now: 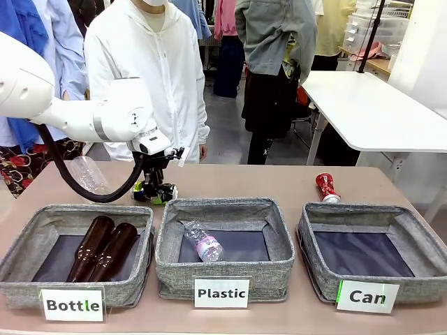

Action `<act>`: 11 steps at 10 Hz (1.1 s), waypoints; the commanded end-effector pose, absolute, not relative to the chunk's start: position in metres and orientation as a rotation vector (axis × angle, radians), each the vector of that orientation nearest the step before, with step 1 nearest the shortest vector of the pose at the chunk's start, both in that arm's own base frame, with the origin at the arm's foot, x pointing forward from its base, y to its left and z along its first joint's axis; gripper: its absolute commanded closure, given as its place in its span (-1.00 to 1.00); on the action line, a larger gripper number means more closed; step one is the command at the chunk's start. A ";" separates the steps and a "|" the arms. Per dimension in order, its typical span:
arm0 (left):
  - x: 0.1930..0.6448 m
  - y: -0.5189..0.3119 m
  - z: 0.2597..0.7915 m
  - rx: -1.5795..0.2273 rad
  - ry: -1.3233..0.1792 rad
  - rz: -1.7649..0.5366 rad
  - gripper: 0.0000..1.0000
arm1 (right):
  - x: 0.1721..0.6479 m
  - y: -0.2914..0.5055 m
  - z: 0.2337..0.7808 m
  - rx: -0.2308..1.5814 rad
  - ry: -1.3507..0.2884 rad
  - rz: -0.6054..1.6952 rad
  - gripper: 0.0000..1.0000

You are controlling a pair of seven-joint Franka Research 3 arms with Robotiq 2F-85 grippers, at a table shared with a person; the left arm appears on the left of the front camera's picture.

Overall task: Sort the can waste into the basket.
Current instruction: Pick up the can waste from the table and place it in the right Fabric basket.

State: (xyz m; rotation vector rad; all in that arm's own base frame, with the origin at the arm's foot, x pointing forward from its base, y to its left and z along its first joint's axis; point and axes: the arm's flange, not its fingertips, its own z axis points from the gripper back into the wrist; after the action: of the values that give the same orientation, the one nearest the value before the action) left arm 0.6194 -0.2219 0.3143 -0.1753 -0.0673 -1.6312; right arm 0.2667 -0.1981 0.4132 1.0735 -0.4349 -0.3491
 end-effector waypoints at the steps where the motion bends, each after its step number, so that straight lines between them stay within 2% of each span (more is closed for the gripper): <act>1: 0.600 -0.211 0.337 -0.119 -0.126 -1.606 1.00 | 0.269 -0.199 0.412 1.094 -0.472 -0.331 -1.00; 2: 0.582 -0.204 0.363 -0.095 -0.186 -1.620 1.00 | 0.269 -0.199 0.412 1.094 -0.472 -0.331 -1.00; 4: 0.512 -0.178 0.430 -0.020 -0.288 -1.668 1.00 | 0.269 -0.199 0.412 1.094 -0.472 -0.331 -1.00; 6: 0.429 -0.142 0.476 -0.037 -0.236 -1.781 1.00 | 0.269 -0.199 0.412 1.094 -0.472 -0.331 -1.00; 8: 0.364 -0.092 0.498 -0.105 -0.255 -1.801 1.00 | 0.269 -0.199 0.412 1.094 -0.472 -0.331 -1.00; 9: 0.339 -0.065 0.501 -0.087 -0.334 -1.735 1.00 | 0.269 -0.199 0.412 1.094 -0.472 -0.331 -1.00; 10: 0.335 -0.037 0.501 -0.125 -0.360 -1.635 1.00 | 0.269 -0.199 0.412 1.094 -0.472 -0.331 -1.00; 11: 0.371 -0.027 0.488 -0.168 -0.404 -1.431 1.00 | 0.269 -0.199 0.412 1.094 -0.472 -0.331 -1.00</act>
State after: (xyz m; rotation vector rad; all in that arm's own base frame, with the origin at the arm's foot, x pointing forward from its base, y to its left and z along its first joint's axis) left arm 0.3336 -0.0303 0.4999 -0.1599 -0.3665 -1.6024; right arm 0.2667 -0.1982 0.4132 1.0735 -0.4350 -0.3494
